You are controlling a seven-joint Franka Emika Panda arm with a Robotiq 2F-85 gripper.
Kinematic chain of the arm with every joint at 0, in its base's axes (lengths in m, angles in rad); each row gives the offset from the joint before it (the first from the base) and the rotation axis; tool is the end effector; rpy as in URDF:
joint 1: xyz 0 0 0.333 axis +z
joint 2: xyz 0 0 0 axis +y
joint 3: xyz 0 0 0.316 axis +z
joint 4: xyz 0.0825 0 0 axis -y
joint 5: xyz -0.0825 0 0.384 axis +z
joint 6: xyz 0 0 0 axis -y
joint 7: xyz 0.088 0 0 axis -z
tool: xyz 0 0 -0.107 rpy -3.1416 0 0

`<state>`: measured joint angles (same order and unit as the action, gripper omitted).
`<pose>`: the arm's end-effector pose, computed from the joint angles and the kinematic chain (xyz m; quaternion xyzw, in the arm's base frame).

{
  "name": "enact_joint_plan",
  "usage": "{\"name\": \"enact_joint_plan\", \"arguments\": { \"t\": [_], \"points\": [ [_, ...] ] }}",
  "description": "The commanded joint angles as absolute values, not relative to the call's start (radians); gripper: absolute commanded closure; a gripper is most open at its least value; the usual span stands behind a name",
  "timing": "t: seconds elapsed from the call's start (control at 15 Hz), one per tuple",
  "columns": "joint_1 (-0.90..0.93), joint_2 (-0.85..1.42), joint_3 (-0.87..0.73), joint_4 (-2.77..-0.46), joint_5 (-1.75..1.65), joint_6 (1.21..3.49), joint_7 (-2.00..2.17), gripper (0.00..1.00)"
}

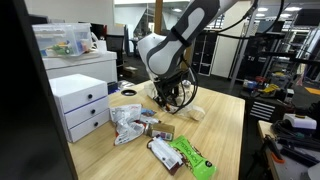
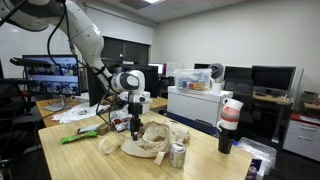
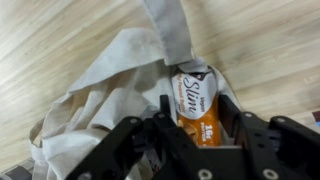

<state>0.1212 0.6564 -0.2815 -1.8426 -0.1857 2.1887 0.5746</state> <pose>0.6024 -0.0993 0.1620 0.9374 -0.2762 -0.1101 0.1812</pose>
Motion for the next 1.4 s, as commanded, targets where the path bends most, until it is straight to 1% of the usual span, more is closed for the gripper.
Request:
{"name": "enact_joint_plan", "arguments": {
  "t": [0.0, 0.2, 0.27, 0.33, 0.93, 1.33],
  "points": [
    [0.121, 0.663, -0.276, -1.833, -0.223, 2.164, 0.606, 0.77],
    [0.12, 0.663, -0.275, -1.832, -0.234, 2.164, 0.606, 0.95],
    [0.119, 0.662, -0.274, -1.832, -0.238, 2.165, 0.605, 0.93],
    [0.118, 0.661, -0.273, -1.829, -0.241, 2.16, 0.605, 0.95],
    [0.114, 0.63, -0.276, -1.853, -0.272, 2.178, 0.609, 0.96],
    [0.104, 0.535, -0.265, -1.91, -0.252, 2.233, 0.59, 0.96]
  ]
}}
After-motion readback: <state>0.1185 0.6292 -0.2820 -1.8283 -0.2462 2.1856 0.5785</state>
